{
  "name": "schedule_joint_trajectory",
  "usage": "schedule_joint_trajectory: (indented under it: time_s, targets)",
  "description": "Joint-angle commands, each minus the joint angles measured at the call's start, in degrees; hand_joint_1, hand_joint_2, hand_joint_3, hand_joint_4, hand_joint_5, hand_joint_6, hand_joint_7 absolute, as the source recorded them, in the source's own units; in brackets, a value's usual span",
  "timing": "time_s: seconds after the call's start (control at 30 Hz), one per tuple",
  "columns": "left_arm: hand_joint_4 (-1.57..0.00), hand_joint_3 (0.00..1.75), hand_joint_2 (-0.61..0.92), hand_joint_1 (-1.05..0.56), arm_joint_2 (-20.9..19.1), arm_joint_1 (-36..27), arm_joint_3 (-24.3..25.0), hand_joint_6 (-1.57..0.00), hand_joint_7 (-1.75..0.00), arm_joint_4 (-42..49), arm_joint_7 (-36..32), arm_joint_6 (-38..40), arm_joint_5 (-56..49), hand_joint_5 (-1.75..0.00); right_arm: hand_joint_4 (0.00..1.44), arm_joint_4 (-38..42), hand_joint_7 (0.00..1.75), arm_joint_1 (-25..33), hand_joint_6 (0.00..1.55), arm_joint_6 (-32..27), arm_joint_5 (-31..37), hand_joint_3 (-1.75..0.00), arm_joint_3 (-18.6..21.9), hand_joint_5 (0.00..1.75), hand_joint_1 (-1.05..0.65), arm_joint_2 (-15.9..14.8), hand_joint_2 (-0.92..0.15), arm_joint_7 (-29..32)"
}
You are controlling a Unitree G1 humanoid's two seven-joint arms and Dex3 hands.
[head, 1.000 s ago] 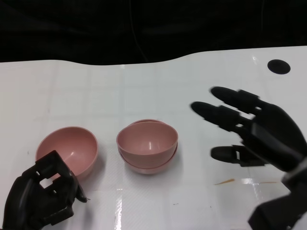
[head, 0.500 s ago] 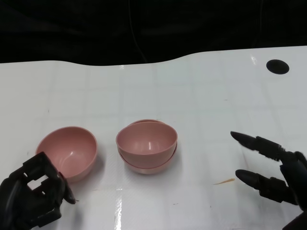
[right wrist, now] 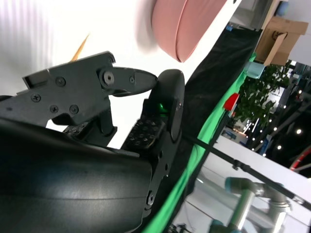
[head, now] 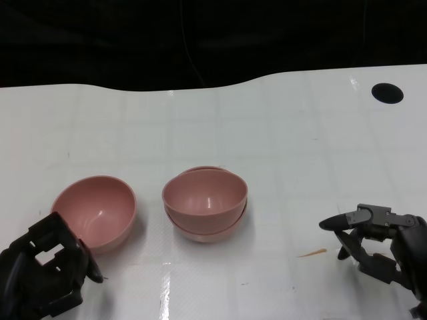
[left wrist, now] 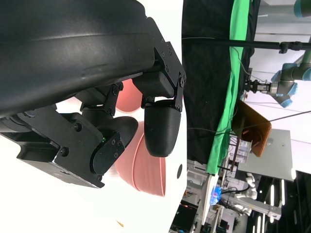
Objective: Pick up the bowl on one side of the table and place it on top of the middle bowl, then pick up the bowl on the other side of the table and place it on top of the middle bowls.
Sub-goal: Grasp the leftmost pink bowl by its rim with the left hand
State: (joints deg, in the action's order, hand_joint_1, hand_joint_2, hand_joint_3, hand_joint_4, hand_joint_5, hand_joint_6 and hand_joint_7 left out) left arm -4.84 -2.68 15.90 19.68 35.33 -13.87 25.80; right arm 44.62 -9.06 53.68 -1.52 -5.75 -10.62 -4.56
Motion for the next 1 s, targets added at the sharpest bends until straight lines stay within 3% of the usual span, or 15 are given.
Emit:
schedule_joint_trajectory:
  time_s: [0.03, 0.17, 0.27, 0.33, 0.4, 0.5, 0.67, 0.83, 1.0]
  targets:
    - [-0.72, 1.21, 0.55, -0.01, -0.6, -0.6, 0.4, -0.7, -1.55, -0.6, 0.6, -0.5, 0.7, -1.74, 0.79, -2.0, 1.58, 1.0, 0.73, -4.1, -5.7, -0.91, 1.6, 1.74, -0.11, 0.8, -0.68, -6.3]
    - [-0.73, 1.18, 0.56, 0.0, -0.3, -1.1, 0.3, -0.71, -1.53, -1.9, -0.9, -0.2, 0.1, -1.72, 0.82, -4.0, 1.69, 1.7, 0.71, -8.5, -10.4, -0.93, 3.0, 1.75, -0.14, 1.8, -0.65, -13.4]
    - [-0.72, 1.18, 0.59, 0.0, 0.0, -1.9, 0.3, -0.69, -1.52, -3.9, -3.0, -0.9, -1.3, -1.7, 0.83, -6.7, 1.74, 1.7, 0.67, -19.5, -18.7, -0.96, 4.3, 1.75, -0.16, 2.4, -0.65, -23.8]
    - [-0.7, 1.15, 0.62, -0.01, 0.1, -2.4, 0.1, -0.68, -1.51, -5.1, -4.6, -1.3, -2.5, -1.71, 0.85, -9.4, 1.71, 1.7, 0.69, -29.6, -24.9, -0.87, 6.0, 1.75, -0.2, 3.1, -0.67, -28.9]
    - [-0.69, 1.12, 0.65, -0.01, 0.2, -2.8, -0.1, -0.68, -1.49, -5.8, -5.6, -2.3, -3.6, -1.7, 0.88, -12.3, 1.67, 2.0, 0.71, -38.4, -29.5, -0.81, 7.8, 1.75, -0.17, 3.6, -0.65, -31.1]
    - [-0.68, 1.1, 0.65, -0.01, 0.4, -3.0, -0.2, -0.69, -1.45, -6.3, -6.7, -4.4, -4.9, -1.66, 0.9, -16.0, 1.67, 2.6, 0.72, -45.9, -31.7, -0.92, 9.7, 1.75, -0.15, 3.8, -0.59, -31.6]
    - [-0.6, 1.14, 0.58, -0.03, 0.6, -2.6, -0.5, -0.66, -1.34, -5.6, -8.9, -10.0, -8.1, -1.6, 0.91, -18.5, 1.74, 2.7, 0.68, -50.8, -32.1, -1.07, 12.5, 1.75, -0.13, 4.3, -0.54, -32.1]
    - [-0.55, 1.06, 0.54, -0.05, 0.6, -3.6, -1.3, -0.65, -1.22, -8.7, -15.4, -13.1, -14.6, -1.44, 0.89, -20.3, 1.73, 2.9, 0.69, -54.8, -32.3, -1.11, 14.6, 1.75, -0.13, 5.1, -0.52, -30.7]
    - [-0.54, 0.78, 0.59, -0.14, 0.1, -5.0, -2.7, -0.67, -0.97, -13.7, -20.4, -13.1, -20.7, -1.16, 0.88, -20.0, 1.74, 2.8, 0.68, -54.9, -31.5, -1.16, 15.8, 1.75, -0.13, 5.5, -0.51, -32.0]
